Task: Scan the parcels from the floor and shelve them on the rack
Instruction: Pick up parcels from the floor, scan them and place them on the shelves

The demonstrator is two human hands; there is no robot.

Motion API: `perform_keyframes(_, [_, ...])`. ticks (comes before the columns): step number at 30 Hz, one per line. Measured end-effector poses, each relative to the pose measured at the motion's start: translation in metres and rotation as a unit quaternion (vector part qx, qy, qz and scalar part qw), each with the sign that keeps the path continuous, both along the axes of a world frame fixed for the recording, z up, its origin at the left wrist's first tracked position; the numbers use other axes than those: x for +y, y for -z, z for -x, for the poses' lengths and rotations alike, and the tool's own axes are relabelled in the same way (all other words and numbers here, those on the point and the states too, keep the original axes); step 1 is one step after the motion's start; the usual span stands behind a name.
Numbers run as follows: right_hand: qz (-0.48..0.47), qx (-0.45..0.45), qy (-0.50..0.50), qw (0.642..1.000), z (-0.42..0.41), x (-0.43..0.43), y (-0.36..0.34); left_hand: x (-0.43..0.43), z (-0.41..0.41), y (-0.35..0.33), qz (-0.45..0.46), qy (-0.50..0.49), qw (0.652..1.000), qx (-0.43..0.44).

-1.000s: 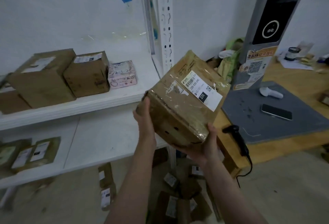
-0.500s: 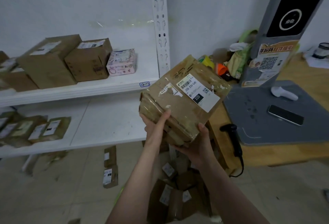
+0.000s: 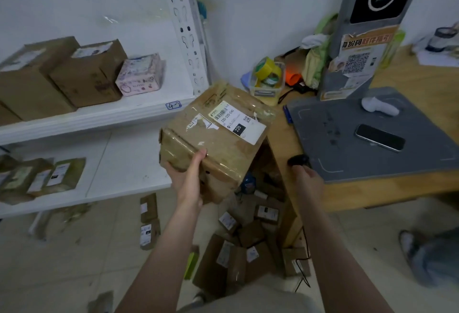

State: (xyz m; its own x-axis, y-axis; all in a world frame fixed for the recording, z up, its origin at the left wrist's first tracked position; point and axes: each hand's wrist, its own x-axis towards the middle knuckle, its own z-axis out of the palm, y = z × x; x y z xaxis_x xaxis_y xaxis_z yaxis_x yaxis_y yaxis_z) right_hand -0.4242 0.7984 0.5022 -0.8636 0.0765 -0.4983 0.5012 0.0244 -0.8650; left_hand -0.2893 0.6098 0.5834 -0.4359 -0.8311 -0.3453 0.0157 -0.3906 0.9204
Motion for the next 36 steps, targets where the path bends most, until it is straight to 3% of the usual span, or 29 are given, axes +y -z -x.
perform_keyframes(2, [-0.063,0.03,-0.016,0.997,0.012,0.013,0.013,-0.002,-0.002,0.006,0.01,-0.014,1.0,-0.008])
perform_keyframes(11, [-0.228,0.003,-0.172,0.958,0.046,0.023,0.044,-0.001,-0.01,0.027,0.011,-0.032,0.999,-0.043])
perform_keyframes(21, [-0.267,-0.037,-0.231,0.935,0.071,0.016,0.054,-0.006,-0.009,0.037,0.004,-0.023,0.999,-0.039])
perform_keyframes(26, [-0.234,-0.048,-0.194,0.952,0.064,0.019,0.062,-0.013,-0.005,0.044,-0.004,-0.022,0.998,-0.066])
perform_keyframes(32, [-0.12,0.069,-0.092,0.986,0.045,0.001,0.02,-0.014,-0.001,0.04,0.027,-0.02,0.997,-0.071])
perform_keyframes(36, [-0.031,0.136,-0.155,0.978,0.033,-0.016,-0.02,-0.017,-0.001,0.041,0.028,-0.02,0.998,-0.052])
